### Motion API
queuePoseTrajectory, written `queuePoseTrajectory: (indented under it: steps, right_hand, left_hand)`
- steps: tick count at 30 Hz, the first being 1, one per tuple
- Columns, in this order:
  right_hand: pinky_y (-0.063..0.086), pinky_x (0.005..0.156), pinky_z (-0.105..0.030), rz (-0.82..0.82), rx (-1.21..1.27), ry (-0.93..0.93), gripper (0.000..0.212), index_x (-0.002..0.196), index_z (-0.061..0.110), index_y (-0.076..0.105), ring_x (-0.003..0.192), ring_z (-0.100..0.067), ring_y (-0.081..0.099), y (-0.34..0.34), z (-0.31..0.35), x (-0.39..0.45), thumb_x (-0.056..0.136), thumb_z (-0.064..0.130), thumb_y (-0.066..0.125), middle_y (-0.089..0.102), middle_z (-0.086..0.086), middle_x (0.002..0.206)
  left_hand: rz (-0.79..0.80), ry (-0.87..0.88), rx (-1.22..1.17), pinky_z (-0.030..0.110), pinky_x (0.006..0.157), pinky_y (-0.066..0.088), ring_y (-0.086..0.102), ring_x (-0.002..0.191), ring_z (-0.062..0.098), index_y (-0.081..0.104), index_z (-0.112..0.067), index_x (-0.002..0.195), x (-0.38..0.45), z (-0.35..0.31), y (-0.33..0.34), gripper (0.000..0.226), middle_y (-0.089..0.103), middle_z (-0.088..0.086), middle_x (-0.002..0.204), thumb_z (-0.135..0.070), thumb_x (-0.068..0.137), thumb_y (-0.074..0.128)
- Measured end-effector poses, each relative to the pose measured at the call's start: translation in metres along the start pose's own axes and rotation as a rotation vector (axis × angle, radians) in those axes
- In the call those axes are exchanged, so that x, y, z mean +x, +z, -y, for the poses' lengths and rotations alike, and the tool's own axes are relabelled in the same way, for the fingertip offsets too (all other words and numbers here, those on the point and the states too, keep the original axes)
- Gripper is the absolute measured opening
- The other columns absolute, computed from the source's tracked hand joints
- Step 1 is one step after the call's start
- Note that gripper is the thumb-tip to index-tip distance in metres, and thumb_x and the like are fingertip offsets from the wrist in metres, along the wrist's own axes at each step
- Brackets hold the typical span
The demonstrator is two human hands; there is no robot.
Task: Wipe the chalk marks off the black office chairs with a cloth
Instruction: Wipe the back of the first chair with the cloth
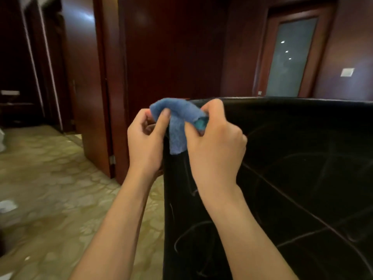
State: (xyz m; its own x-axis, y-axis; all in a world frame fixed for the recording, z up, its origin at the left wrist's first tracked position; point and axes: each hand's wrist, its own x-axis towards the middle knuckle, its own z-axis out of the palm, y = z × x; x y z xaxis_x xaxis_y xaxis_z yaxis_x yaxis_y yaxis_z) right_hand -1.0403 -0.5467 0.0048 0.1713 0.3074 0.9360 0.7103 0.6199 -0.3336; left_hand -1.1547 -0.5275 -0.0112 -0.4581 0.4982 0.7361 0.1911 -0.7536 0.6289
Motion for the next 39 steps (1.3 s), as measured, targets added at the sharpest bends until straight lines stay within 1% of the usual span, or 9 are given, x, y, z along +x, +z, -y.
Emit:
queuePoseTrajectory:
  steps: [3, 6, 9, 17, 23, 28, 31, 35, 39]
  right_hand:
    - [0.039, 0.063, -0.028, 0.076, 0.067, 0.058, 0.020, 0.095, 0.023, 0.052, 0.067, -0.015, 0.066, -0.009, 0.003, -0.008, 0.089, 0.029, 0.070, 0.063, 0.009, 0.074]
    - [0.055, 0.065, -0.038, 0.077, 0.175, 0.116, 0.018, 0.096, 0.022, 0.052, 0.069, -0.014, 0.064, -0.024, -0.009, -0.018, 0.090, 0.027, 0.068, 0.061, 0.009, 0.076]
    - [0.056, 0.061, -0.043, 0.047, 0.289, 0.156, 0.013, 0.093, 0.020, 0.053, 0.064, -0.009, 0.061, -0.039, -0.018, -0.031, 0.090, 0.030, 0.061, 0.055, 0.014, 0.070]
    - [0.057, 0.061, -0.039, 0.140, 0.370, 0.181, 0.012, 0.093, 0.022, 0.054, 0.065, -0.005, 0.063, -0.059, -0.062, -0.037, 0.091, 0.019, 0.065, 0.060, 0.009, 0.072]
    - [0.056, 0.057, -0.037, 0.156, 0.382, 0.242, 0.013, 0.096, 0.021, 0.056, 0.064, -0.006, 0.064, -0.055, -0.081, -0.067, 0.089, 0.017, 0.066, 0.062, 0.007, 0.072]
    - [0.058, 0.057, -0.035, 0.240, 0.365, 0.322, 0.020, 0.094, 0.024, 0.056, 0.065, -0.003, 0.066, -0.052, -0.090, -0.103, 0.086, 0.013, 0.070, 0.063, 0.011, 0.071]
    - [0.060, 0.063, -0.032, 0.226, 0.394, 0.353, 0.023, 0.096, 0.028, 0.058, 0.070, -0.001, 0.068, -0.059, -0.080, -0.087, 0.087, 0.012, 0.072, 0.066, 0.010, 0.076]
    - [0.055, 0.065, -0.019, 0.130, 0.542, 0.256, 0.010, 0.096, 0.024, 0.061, 0.074, 0.000, 0.068, -0.079, -0.051, -0.027, 0.090, 0.027, 0.068, 0.067, 0.011, 0.079]
    - [0.057, 0.059, -0.034, 0.071, 0.389, 0.222, 0.029, 0.081, 0.022, 0.058, 0.058, -0.007, 0.067, -0.076, -0.034, 0.010, 0.090, 0.049, 0.065, 0.064, 0.007, 0.064]
  left_hand:
    - [-0.028, -0.033, 0.030, 0.018, 0.058, 0.042, 0.051, 0.064, 0.002, 0.056, -0.013, 0.084, -0.015, -0.010, -0.003, 0.015, 0.055, -0.001, 0.070, -0.014, 0.097, 0.062]
    - [-0.027, -0.040, 0.004, 0.014, 0.057, 0.041, 0.049, 0.061, -0.003, 0.054, -0.008, 0.083, -0.033, -0.021, 0.008, 0.016, 0.053, -0.011, 0.064, -0.007, 0.096, 0.062]
    - [-0.018, -0.026, 0.029, 0.024, 0.061, 0.045, 0.053, 0.065, 0.005, 0.055, -0.007, 0.082, -0.050, -0.032, 0.016, 0.016, 0.055, -0.007, 0.067, -0.009, 0.095, 0.064]
    - [-0.072, 0.044, 0.236, 0.011, 0.066, 0.041, 0.055, 0.071, 0.002, 0.058, -0.015, 0.084, -0.094, -0.022, 0.043, 0.014, 0.059, -0.001, 0.078, -0.017, 0.096, 0.066]
    - [-0.092, 0.046, 0.260, 0.020, 0.067, 0.043, 0.055, 0.071, 0.007, 0.056, -0.014, 0.082, -0.117, 0.005, 0.040, 0.016, 0.058, 0.001, 0.076, -0.015, 0.094, 0.067]
    - [-0.034, -0.086, 0.276, 0.033, 0.069, 0.050, 0.063, 0.077, 0.013, 0.060, -0.027, 0.082, -0.142, 0.023, 0.024, 0.016, 0.064, -0.005, 0.078, -0.018, 0.094, 0.068]
    - [-0.016, -0.024, 0.298, 0.032, 0.072, 0.051, 0.064, 0.081, 0.013, 0.061, -0.025, 0.086, -0.126, 0.008, 0.019, 0.011, 0.064, -0.004, 0.081, -0.021, 0.093, 0.069]
    - [-0.069, 0.143, 0.290, 0.016, 0.065, 0.041, 0.054, 0.068, 0.005, 0.059, -0.010, 0.082, -0.081, -0.041, 0.030, 0.017, 0.057, 0.000, 0.073, -0.018, 0.095, 0.066]
    - [-0.065, 0.083, 0.240, 0.022, 0.056, 0.035, 0.041, 0.060, 0.006, 0.049, -0.008, 0.072, -0.046, -0.061, 0.041, 0.035, 0.045, -0.001, 0.064, -0.029, 0.096, 0.065]
